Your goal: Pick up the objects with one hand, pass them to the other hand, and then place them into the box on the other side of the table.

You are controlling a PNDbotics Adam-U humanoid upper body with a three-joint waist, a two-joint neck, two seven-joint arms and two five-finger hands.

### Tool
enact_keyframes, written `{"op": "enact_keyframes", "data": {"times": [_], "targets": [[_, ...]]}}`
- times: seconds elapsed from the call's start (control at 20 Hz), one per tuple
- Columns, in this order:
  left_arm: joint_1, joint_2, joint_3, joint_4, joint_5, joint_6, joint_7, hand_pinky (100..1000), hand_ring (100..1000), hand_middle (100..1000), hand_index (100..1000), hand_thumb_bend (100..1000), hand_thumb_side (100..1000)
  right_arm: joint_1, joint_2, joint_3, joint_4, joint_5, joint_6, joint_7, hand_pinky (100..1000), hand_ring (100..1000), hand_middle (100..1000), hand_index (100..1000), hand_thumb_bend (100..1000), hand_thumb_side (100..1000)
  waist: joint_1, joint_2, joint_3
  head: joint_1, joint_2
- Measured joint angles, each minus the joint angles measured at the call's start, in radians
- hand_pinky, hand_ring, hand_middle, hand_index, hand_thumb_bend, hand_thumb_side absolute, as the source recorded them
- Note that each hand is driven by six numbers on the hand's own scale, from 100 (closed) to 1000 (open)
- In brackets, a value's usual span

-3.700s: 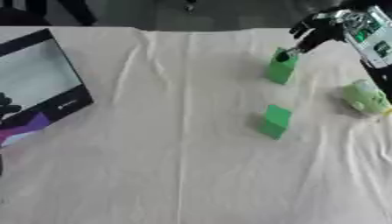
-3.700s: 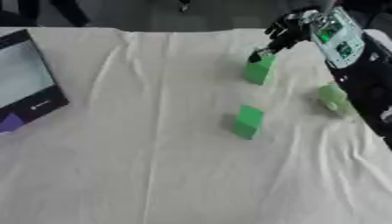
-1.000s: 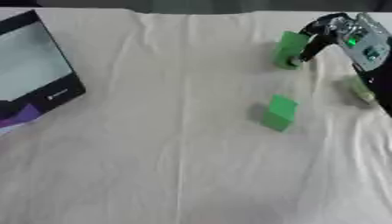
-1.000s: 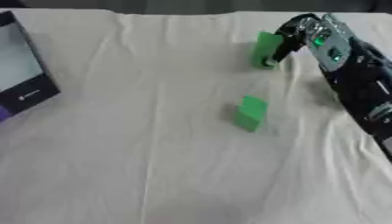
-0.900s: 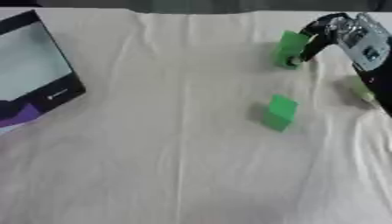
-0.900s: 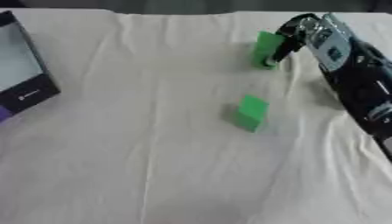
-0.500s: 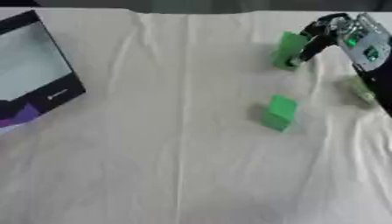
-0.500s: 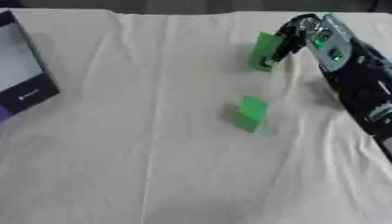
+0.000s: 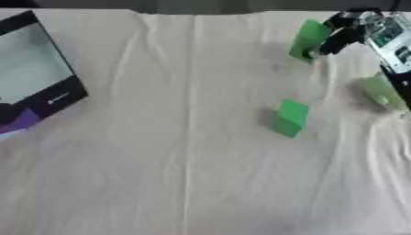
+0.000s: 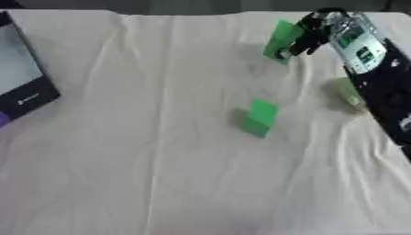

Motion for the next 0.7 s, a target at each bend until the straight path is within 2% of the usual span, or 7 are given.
{"op": "enact_keyframes", "data": {"times": [0.3, 0.7], "targets": [[0.005, 0.001, 0.005, -0.004, 0.000, -0.002, 0.002, 961, 575, 552, 626, 424, 646, 0.083, -0.029, -0.033, -0.191, -0.132, -0.013, -0.168, 533, 547, 471, 447, 370, 100, 0.000, -0.001, -0.015, 0.013, 0.000], [-0.018, 0.037, 0.005, -0.029, -0.010, 0.004, -0.003, 960, 613, 644, 709, 415, 619, 0.213, -0.011, -0.048, -0.499, -0.276, -0.045, -0.467, 484, 511, 487, 464, 386, 100, 0.002, -0.001, -0.032, 0.037, 0.000]]}}
